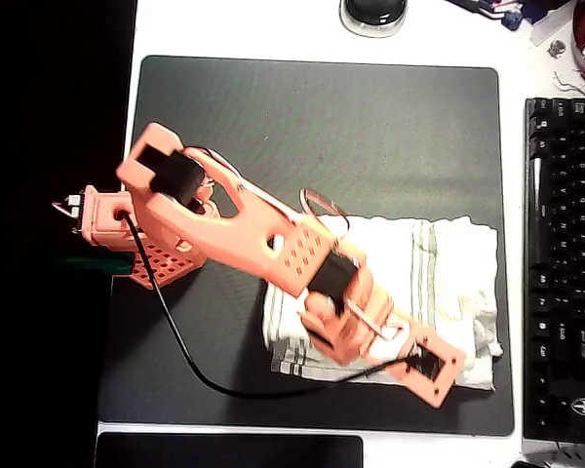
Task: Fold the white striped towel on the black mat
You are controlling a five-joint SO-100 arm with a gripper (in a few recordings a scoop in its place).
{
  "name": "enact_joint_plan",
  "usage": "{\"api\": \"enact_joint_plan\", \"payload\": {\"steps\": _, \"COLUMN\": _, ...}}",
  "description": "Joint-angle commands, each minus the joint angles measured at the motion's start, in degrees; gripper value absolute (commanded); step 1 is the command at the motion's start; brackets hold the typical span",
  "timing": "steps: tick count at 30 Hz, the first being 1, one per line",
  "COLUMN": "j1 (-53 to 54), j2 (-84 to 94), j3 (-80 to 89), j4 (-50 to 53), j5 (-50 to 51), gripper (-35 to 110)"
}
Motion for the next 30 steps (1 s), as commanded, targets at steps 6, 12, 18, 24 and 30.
{"api": "enact_joint_plan", "payload": {"steps": 6, "j1": 3.52, "j2": 1.58, "j3": 2.11, "j4": -4.57, "j5": -3.16, "gripper": 7}}
{"api": "enact_joint_plan", "payload": {"steps": 12, "j1": 1.67, "j2": 6.86, "j3": 2.81, "j4": -0.53, "j5": -2.55, "gripper": 8}}
{"api": "enact_joint_plan", "payload": {"steps": 18, "j1": -2.46, "j2": 14.50, "j3": 6.24, "j4": 2.20, "j5": -1.58, "gripper": 8}}
{"api": "enact_joint_plan", "payload": {"steps": 24, "j1": -6.59, "j2": 24.79, "j3": 13.01, "j4": 4.83, "j5": -2.11, "gripper": 7}}
{"api": "enact_joint_plan", "payload": {"steps": 30, "j1": -11.51, "j2": 34.89, "j3": 18.98, "j4": 7.56, "j5": -1.41, "gripper": 7}}
